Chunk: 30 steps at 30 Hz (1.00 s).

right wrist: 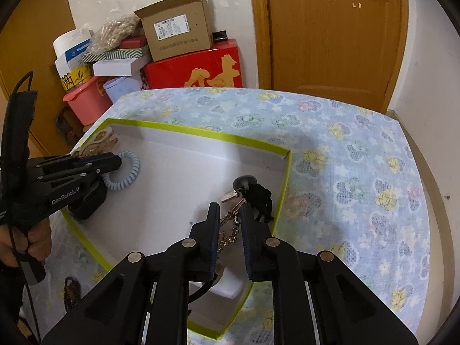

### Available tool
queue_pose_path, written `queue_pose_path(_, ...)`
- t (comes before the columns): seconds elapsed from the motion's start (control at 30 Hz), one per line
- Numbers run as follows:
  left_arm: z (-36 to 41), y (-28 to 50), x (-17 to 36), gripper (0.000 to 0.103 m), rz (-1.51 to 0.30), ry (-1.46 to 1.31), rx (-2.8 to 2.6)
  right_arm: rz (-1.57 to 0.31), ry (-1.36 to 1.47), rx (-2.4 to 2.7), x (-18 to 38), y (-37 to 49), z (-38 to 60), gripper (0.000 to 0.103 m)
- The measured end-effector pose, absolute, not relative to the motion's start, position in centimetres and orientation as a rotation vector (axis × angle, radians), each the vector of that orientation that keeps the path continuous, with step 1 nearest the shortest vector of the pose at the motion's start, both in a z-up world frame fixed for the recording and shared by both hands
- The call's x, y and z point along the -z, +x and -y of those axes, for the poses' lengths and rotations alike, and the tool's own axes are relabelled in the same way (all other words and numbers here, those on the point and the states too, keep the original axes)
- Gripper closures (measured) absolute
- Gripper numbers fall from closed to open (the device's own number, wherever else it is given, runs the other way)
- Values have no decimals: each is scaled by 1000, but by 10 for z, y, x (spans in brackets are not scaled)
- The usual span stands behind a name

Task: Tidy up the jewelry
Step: 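Carry the blue coil hair tie and small gold chain over the tray with both tools, then open both tools to drop the coil and gold chain into the tray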

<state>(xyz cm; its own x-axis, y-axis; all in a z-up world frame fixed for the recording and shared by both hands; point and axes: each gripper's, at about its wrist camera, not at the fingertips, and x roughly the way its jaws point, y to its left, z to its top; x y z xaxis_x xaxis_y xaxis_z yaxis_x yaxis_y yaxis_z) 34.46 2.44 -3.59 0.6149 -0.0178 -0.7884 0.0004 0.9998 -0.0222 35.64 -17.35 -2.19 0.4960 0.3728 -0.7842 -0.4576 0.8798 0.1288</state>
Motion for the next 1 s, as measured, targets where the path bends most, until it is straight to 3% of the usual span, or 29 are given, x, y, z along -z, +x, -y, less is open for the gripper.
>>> queue_pose_path(0.2,-25,345,35,93,-909,-32,20,-892,-112,-515,15,347,174,64)
queue_pose_path(0.4,-22,335,25,91,-890,-23,40,-858,-112,-516,1,330,179,64)
queue_pose_path(0.53,-18,324,14,81,-868,-25,68,-844,-97,-519,-8,312,185,64)
queue_pose_path(1.0,-12,223,-22,81,-805,-53,44,-812,-73,-524,-25,207,204,64)
